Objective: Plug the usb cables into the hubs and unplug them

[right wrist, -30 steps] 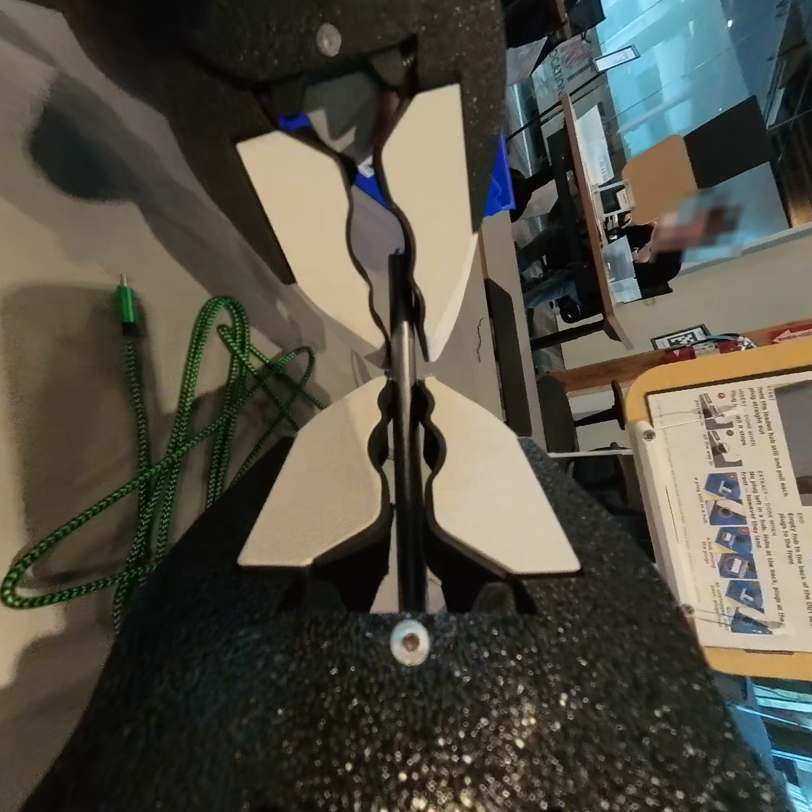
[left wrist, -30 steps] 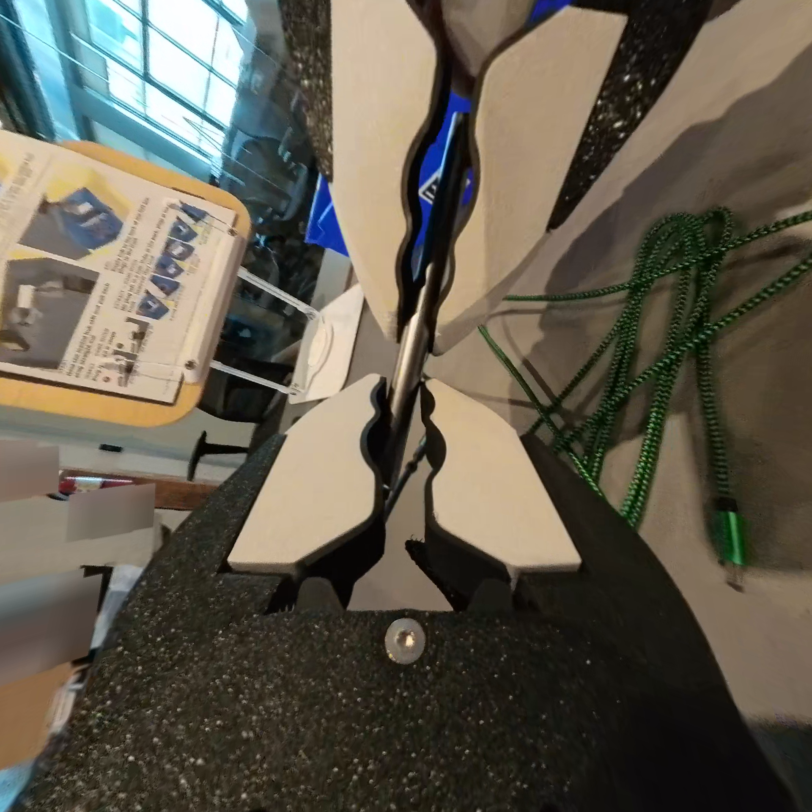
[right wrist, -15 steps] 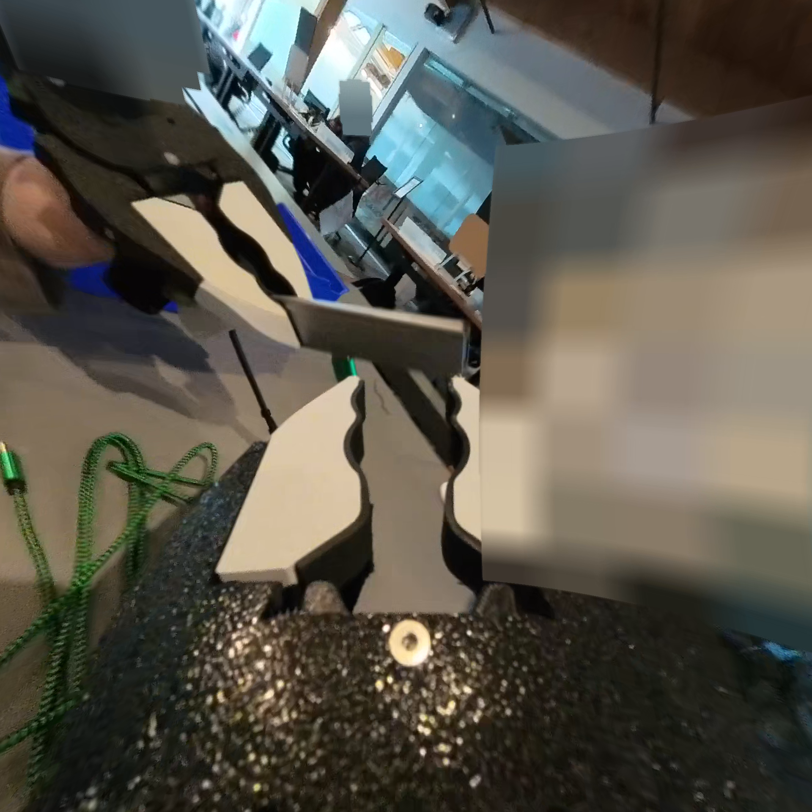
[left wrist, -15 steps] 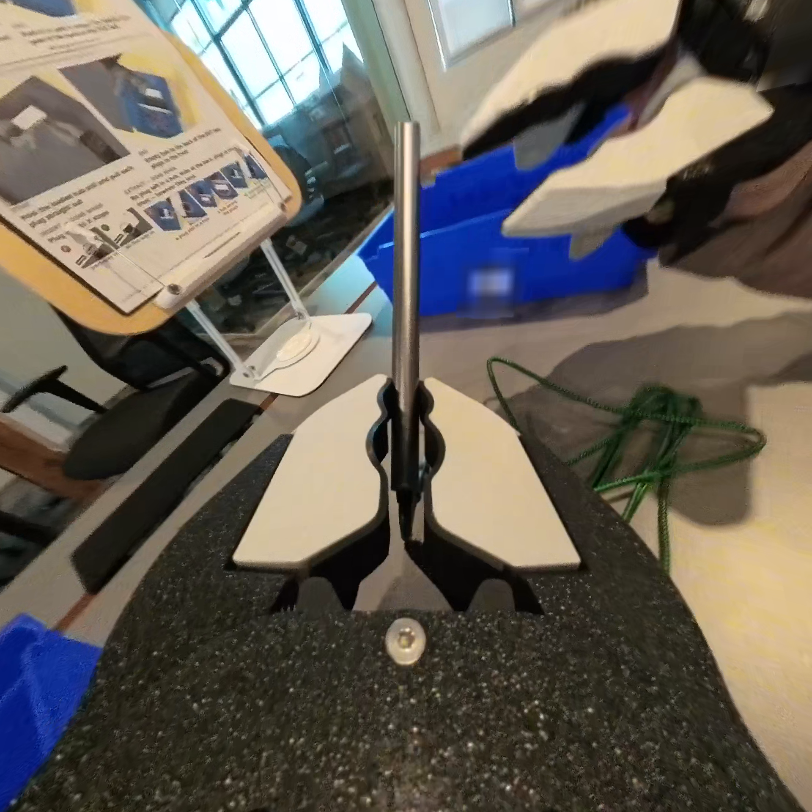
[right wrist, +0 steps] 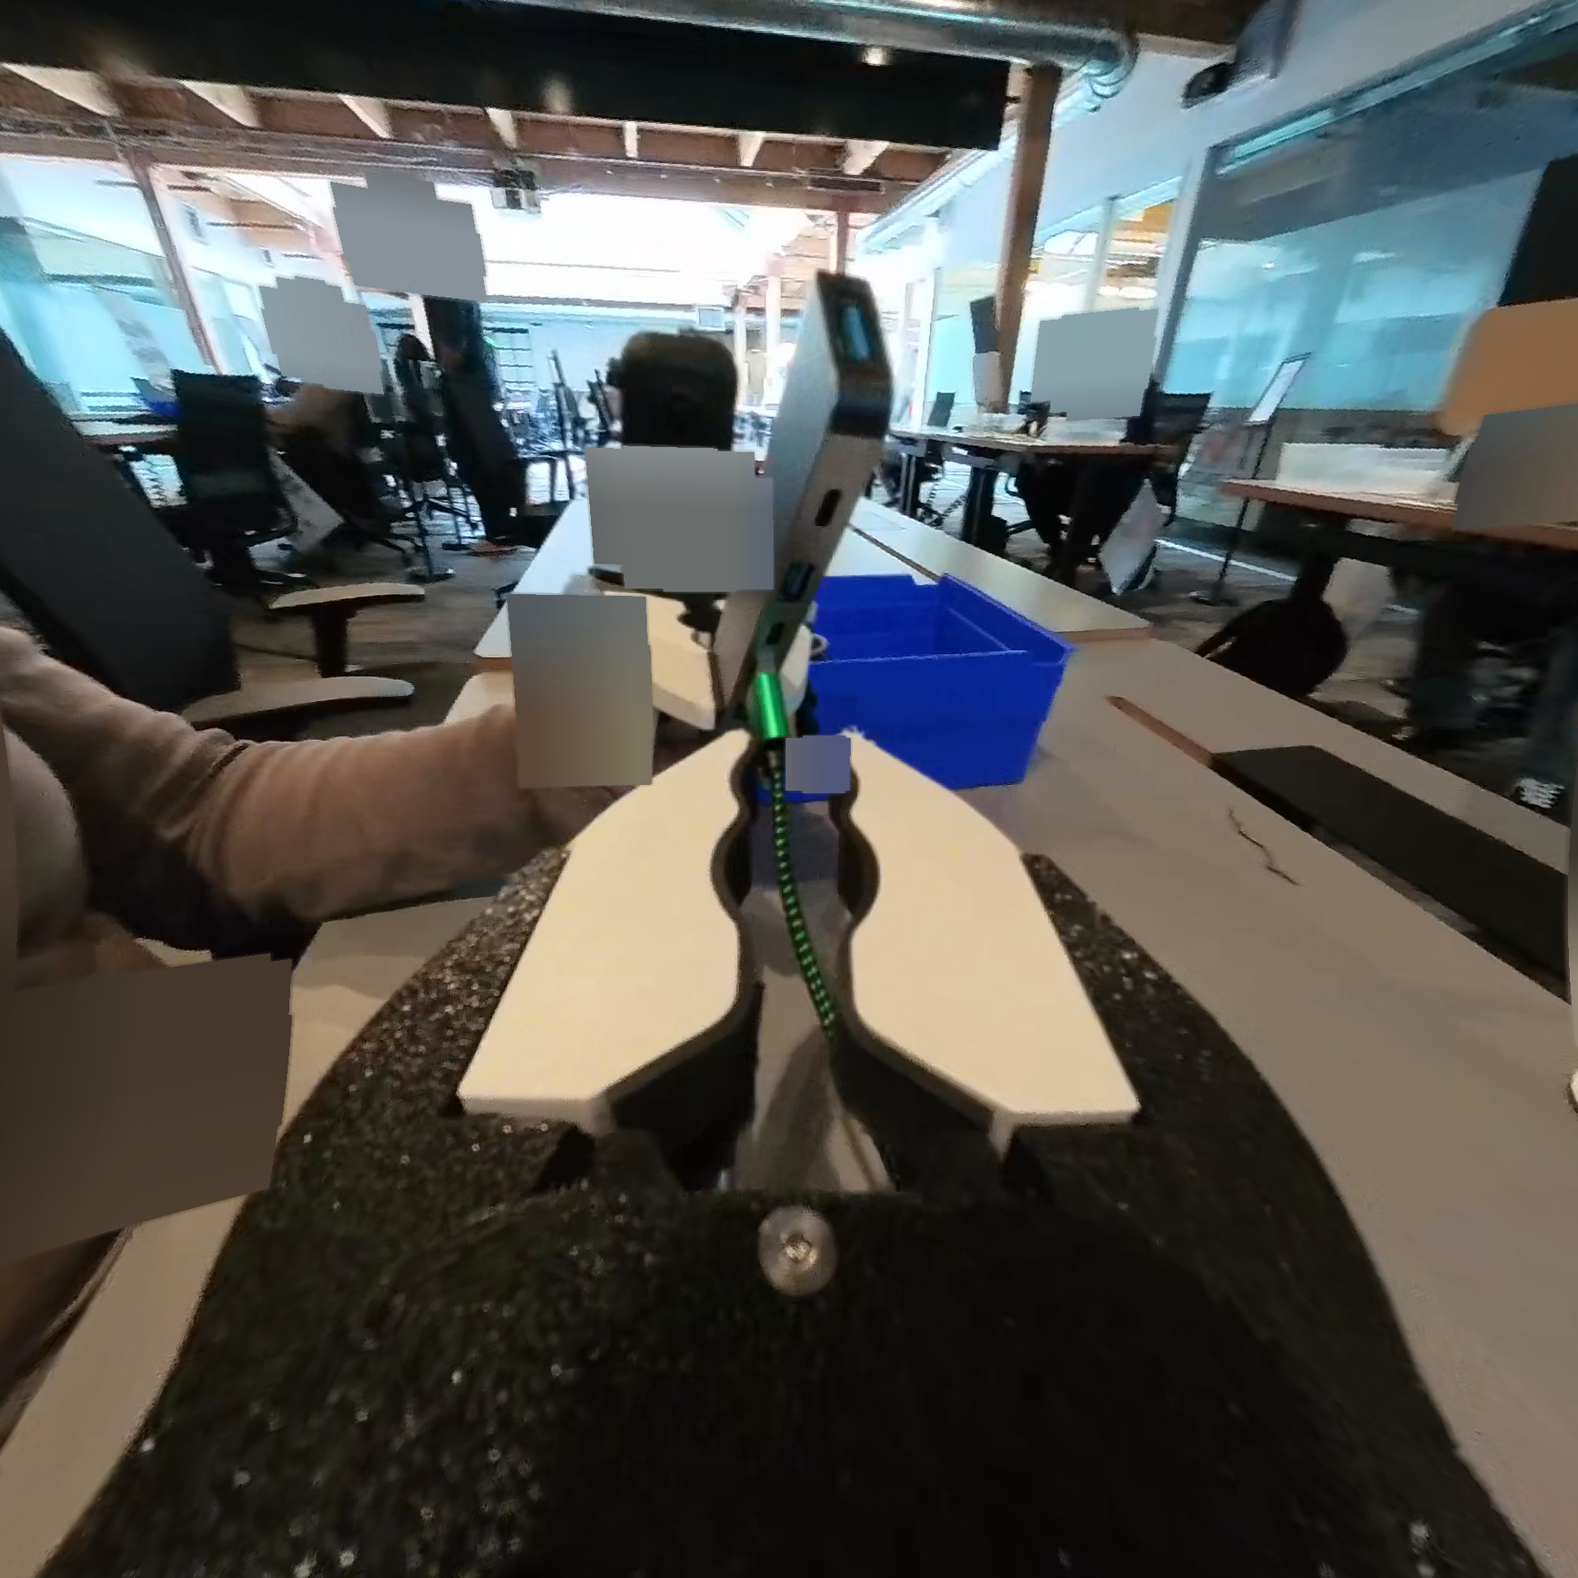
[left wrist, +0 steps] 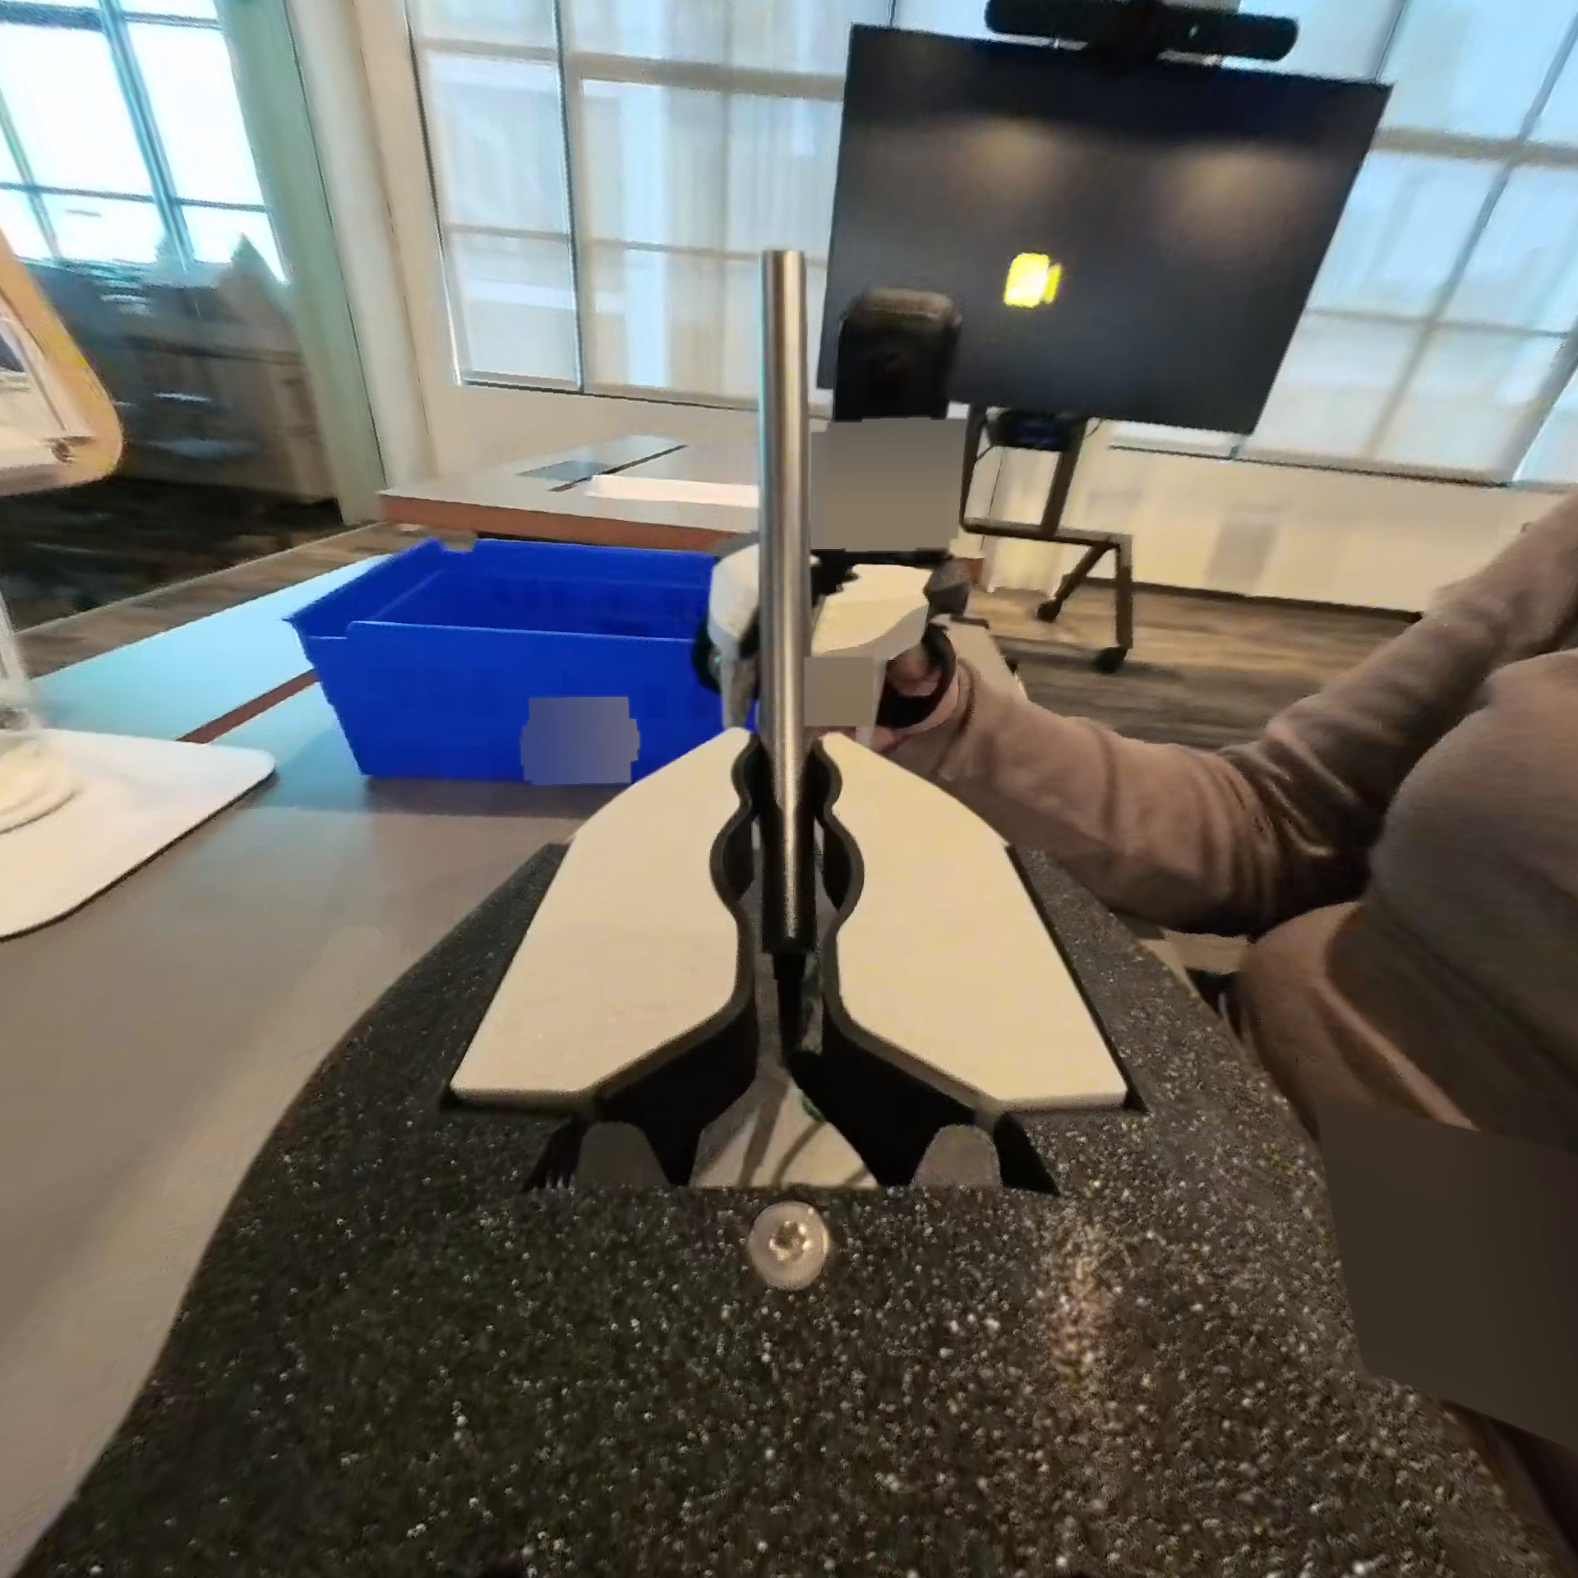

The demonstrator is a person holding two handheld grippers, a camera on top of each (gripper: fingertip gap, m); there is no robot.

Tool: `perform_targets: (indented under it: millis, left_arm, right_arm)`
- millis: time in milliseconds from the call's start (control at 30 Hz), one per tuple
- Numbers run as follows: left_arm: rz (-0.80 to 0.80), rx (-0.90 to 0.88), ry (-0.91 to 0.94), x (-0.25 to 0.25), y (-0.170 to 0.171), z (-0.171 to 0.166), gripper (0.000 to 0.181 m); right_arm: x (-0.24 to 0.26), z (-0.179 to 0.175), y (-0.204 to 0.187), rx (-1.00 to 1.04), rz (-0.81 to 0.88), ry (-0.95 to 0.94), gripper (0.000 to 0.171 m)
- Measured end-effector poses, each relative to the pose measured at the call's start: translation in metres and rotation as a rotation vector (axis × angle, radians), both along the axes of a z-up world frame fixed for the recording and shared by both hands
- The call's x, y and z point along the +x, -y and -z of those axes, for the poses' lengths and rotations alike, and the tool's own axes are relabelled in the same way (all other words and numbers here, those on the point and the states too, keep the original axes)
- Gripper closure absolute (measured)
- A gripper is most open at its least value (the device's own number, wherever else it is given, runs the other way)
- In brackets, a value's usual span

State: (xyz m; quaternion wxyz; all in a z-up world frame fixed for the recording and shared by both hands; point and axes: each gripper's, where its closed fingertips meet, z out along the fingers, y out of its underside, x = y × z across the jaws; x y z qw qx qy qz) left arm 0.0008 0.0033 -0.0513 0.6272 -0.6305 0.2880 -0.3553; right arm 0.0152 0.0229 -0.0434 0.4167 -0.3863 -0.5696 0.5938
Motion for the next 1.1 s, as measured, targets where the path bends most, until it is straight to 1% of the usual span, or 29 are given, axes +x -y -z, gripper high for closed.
perform_targets:
  millis: [33, 100, 233, 300, 500, 733, 833, 933, 967, 1033, 1100]
  left_arm:
    - [0.011, 0.0, 0.017, 0.0, 0.001, -0.001, 0.171]
    - [0.042, -0.006, 0.056, 0.001, 0.003, -0.004, 0.171]
    - [0.064, -0.016, 0.057, 0.006, 0.003, -0.002, 0.171]
    - [0.067, -0.016, 0.049, 0.01, 0.003, -0.001, 0.171]
    - [0.07, -0.014, 0.076, 0.008, 0.002, -0.003, 0.171]
    - [0.087, -0.032, 0.056, 0.008, 0.005, -0.001, 0.171]
    - [0.096, -0.04, 0.072, 0.007, 0.005, 0.0, 0.171]
    - [0.086, -0.011, 0.097, 0.006, 0.003, -0.003, 0.17]
    - [0.078, 0.002, 0.116, 0.005, 0.002, -0.005, 0.169]
    - [0.08, 0.004, 0.175, 0.001, 0.003, -0.013, 0.146]
    - [0.1, -0.026, 0.199, -0.001, 0.003, -0.014, 0.141]
  right_arm:
    - [0.001, -0.001, 0.003, -0.002, -0.017, -0.005, 0.161]
    - [0.003, -0.004, 0.007, -0.009, -0.039, -0.014, 0.164]
    - [0.0, -0.001, 0.012, -0.025, -0.066, 0.01, 0.157]
    - [-0.001, -0.001, 0.016, -0.025, -0.083, 0.006, 0.165]
    - [-0.003, -0.003, 0.015, -0.008, -0.055, -0.012, 0.165]
    - [-0.003, 0.0, 0.018, -0.035, -0.099, 0.022, 0.165]
    - [-0.003, 0.0, 0.018, -0.036, -0.099, 0.023, 0.166]
    - [-0.003, 0.0, 0.018, -0.027, -0.089, 0.017, 0.165]
    - [-0.003, 0.0, 0.018, -0.023, -0.086, 0.016, 0.166]
    - [-0.004, 0.002, 0.016, -0.011, -0.075, 0.03, 0.166]
    - [-0.004, 0.005, 0.017, -0.011, -0.08, 0.046, 0.165]
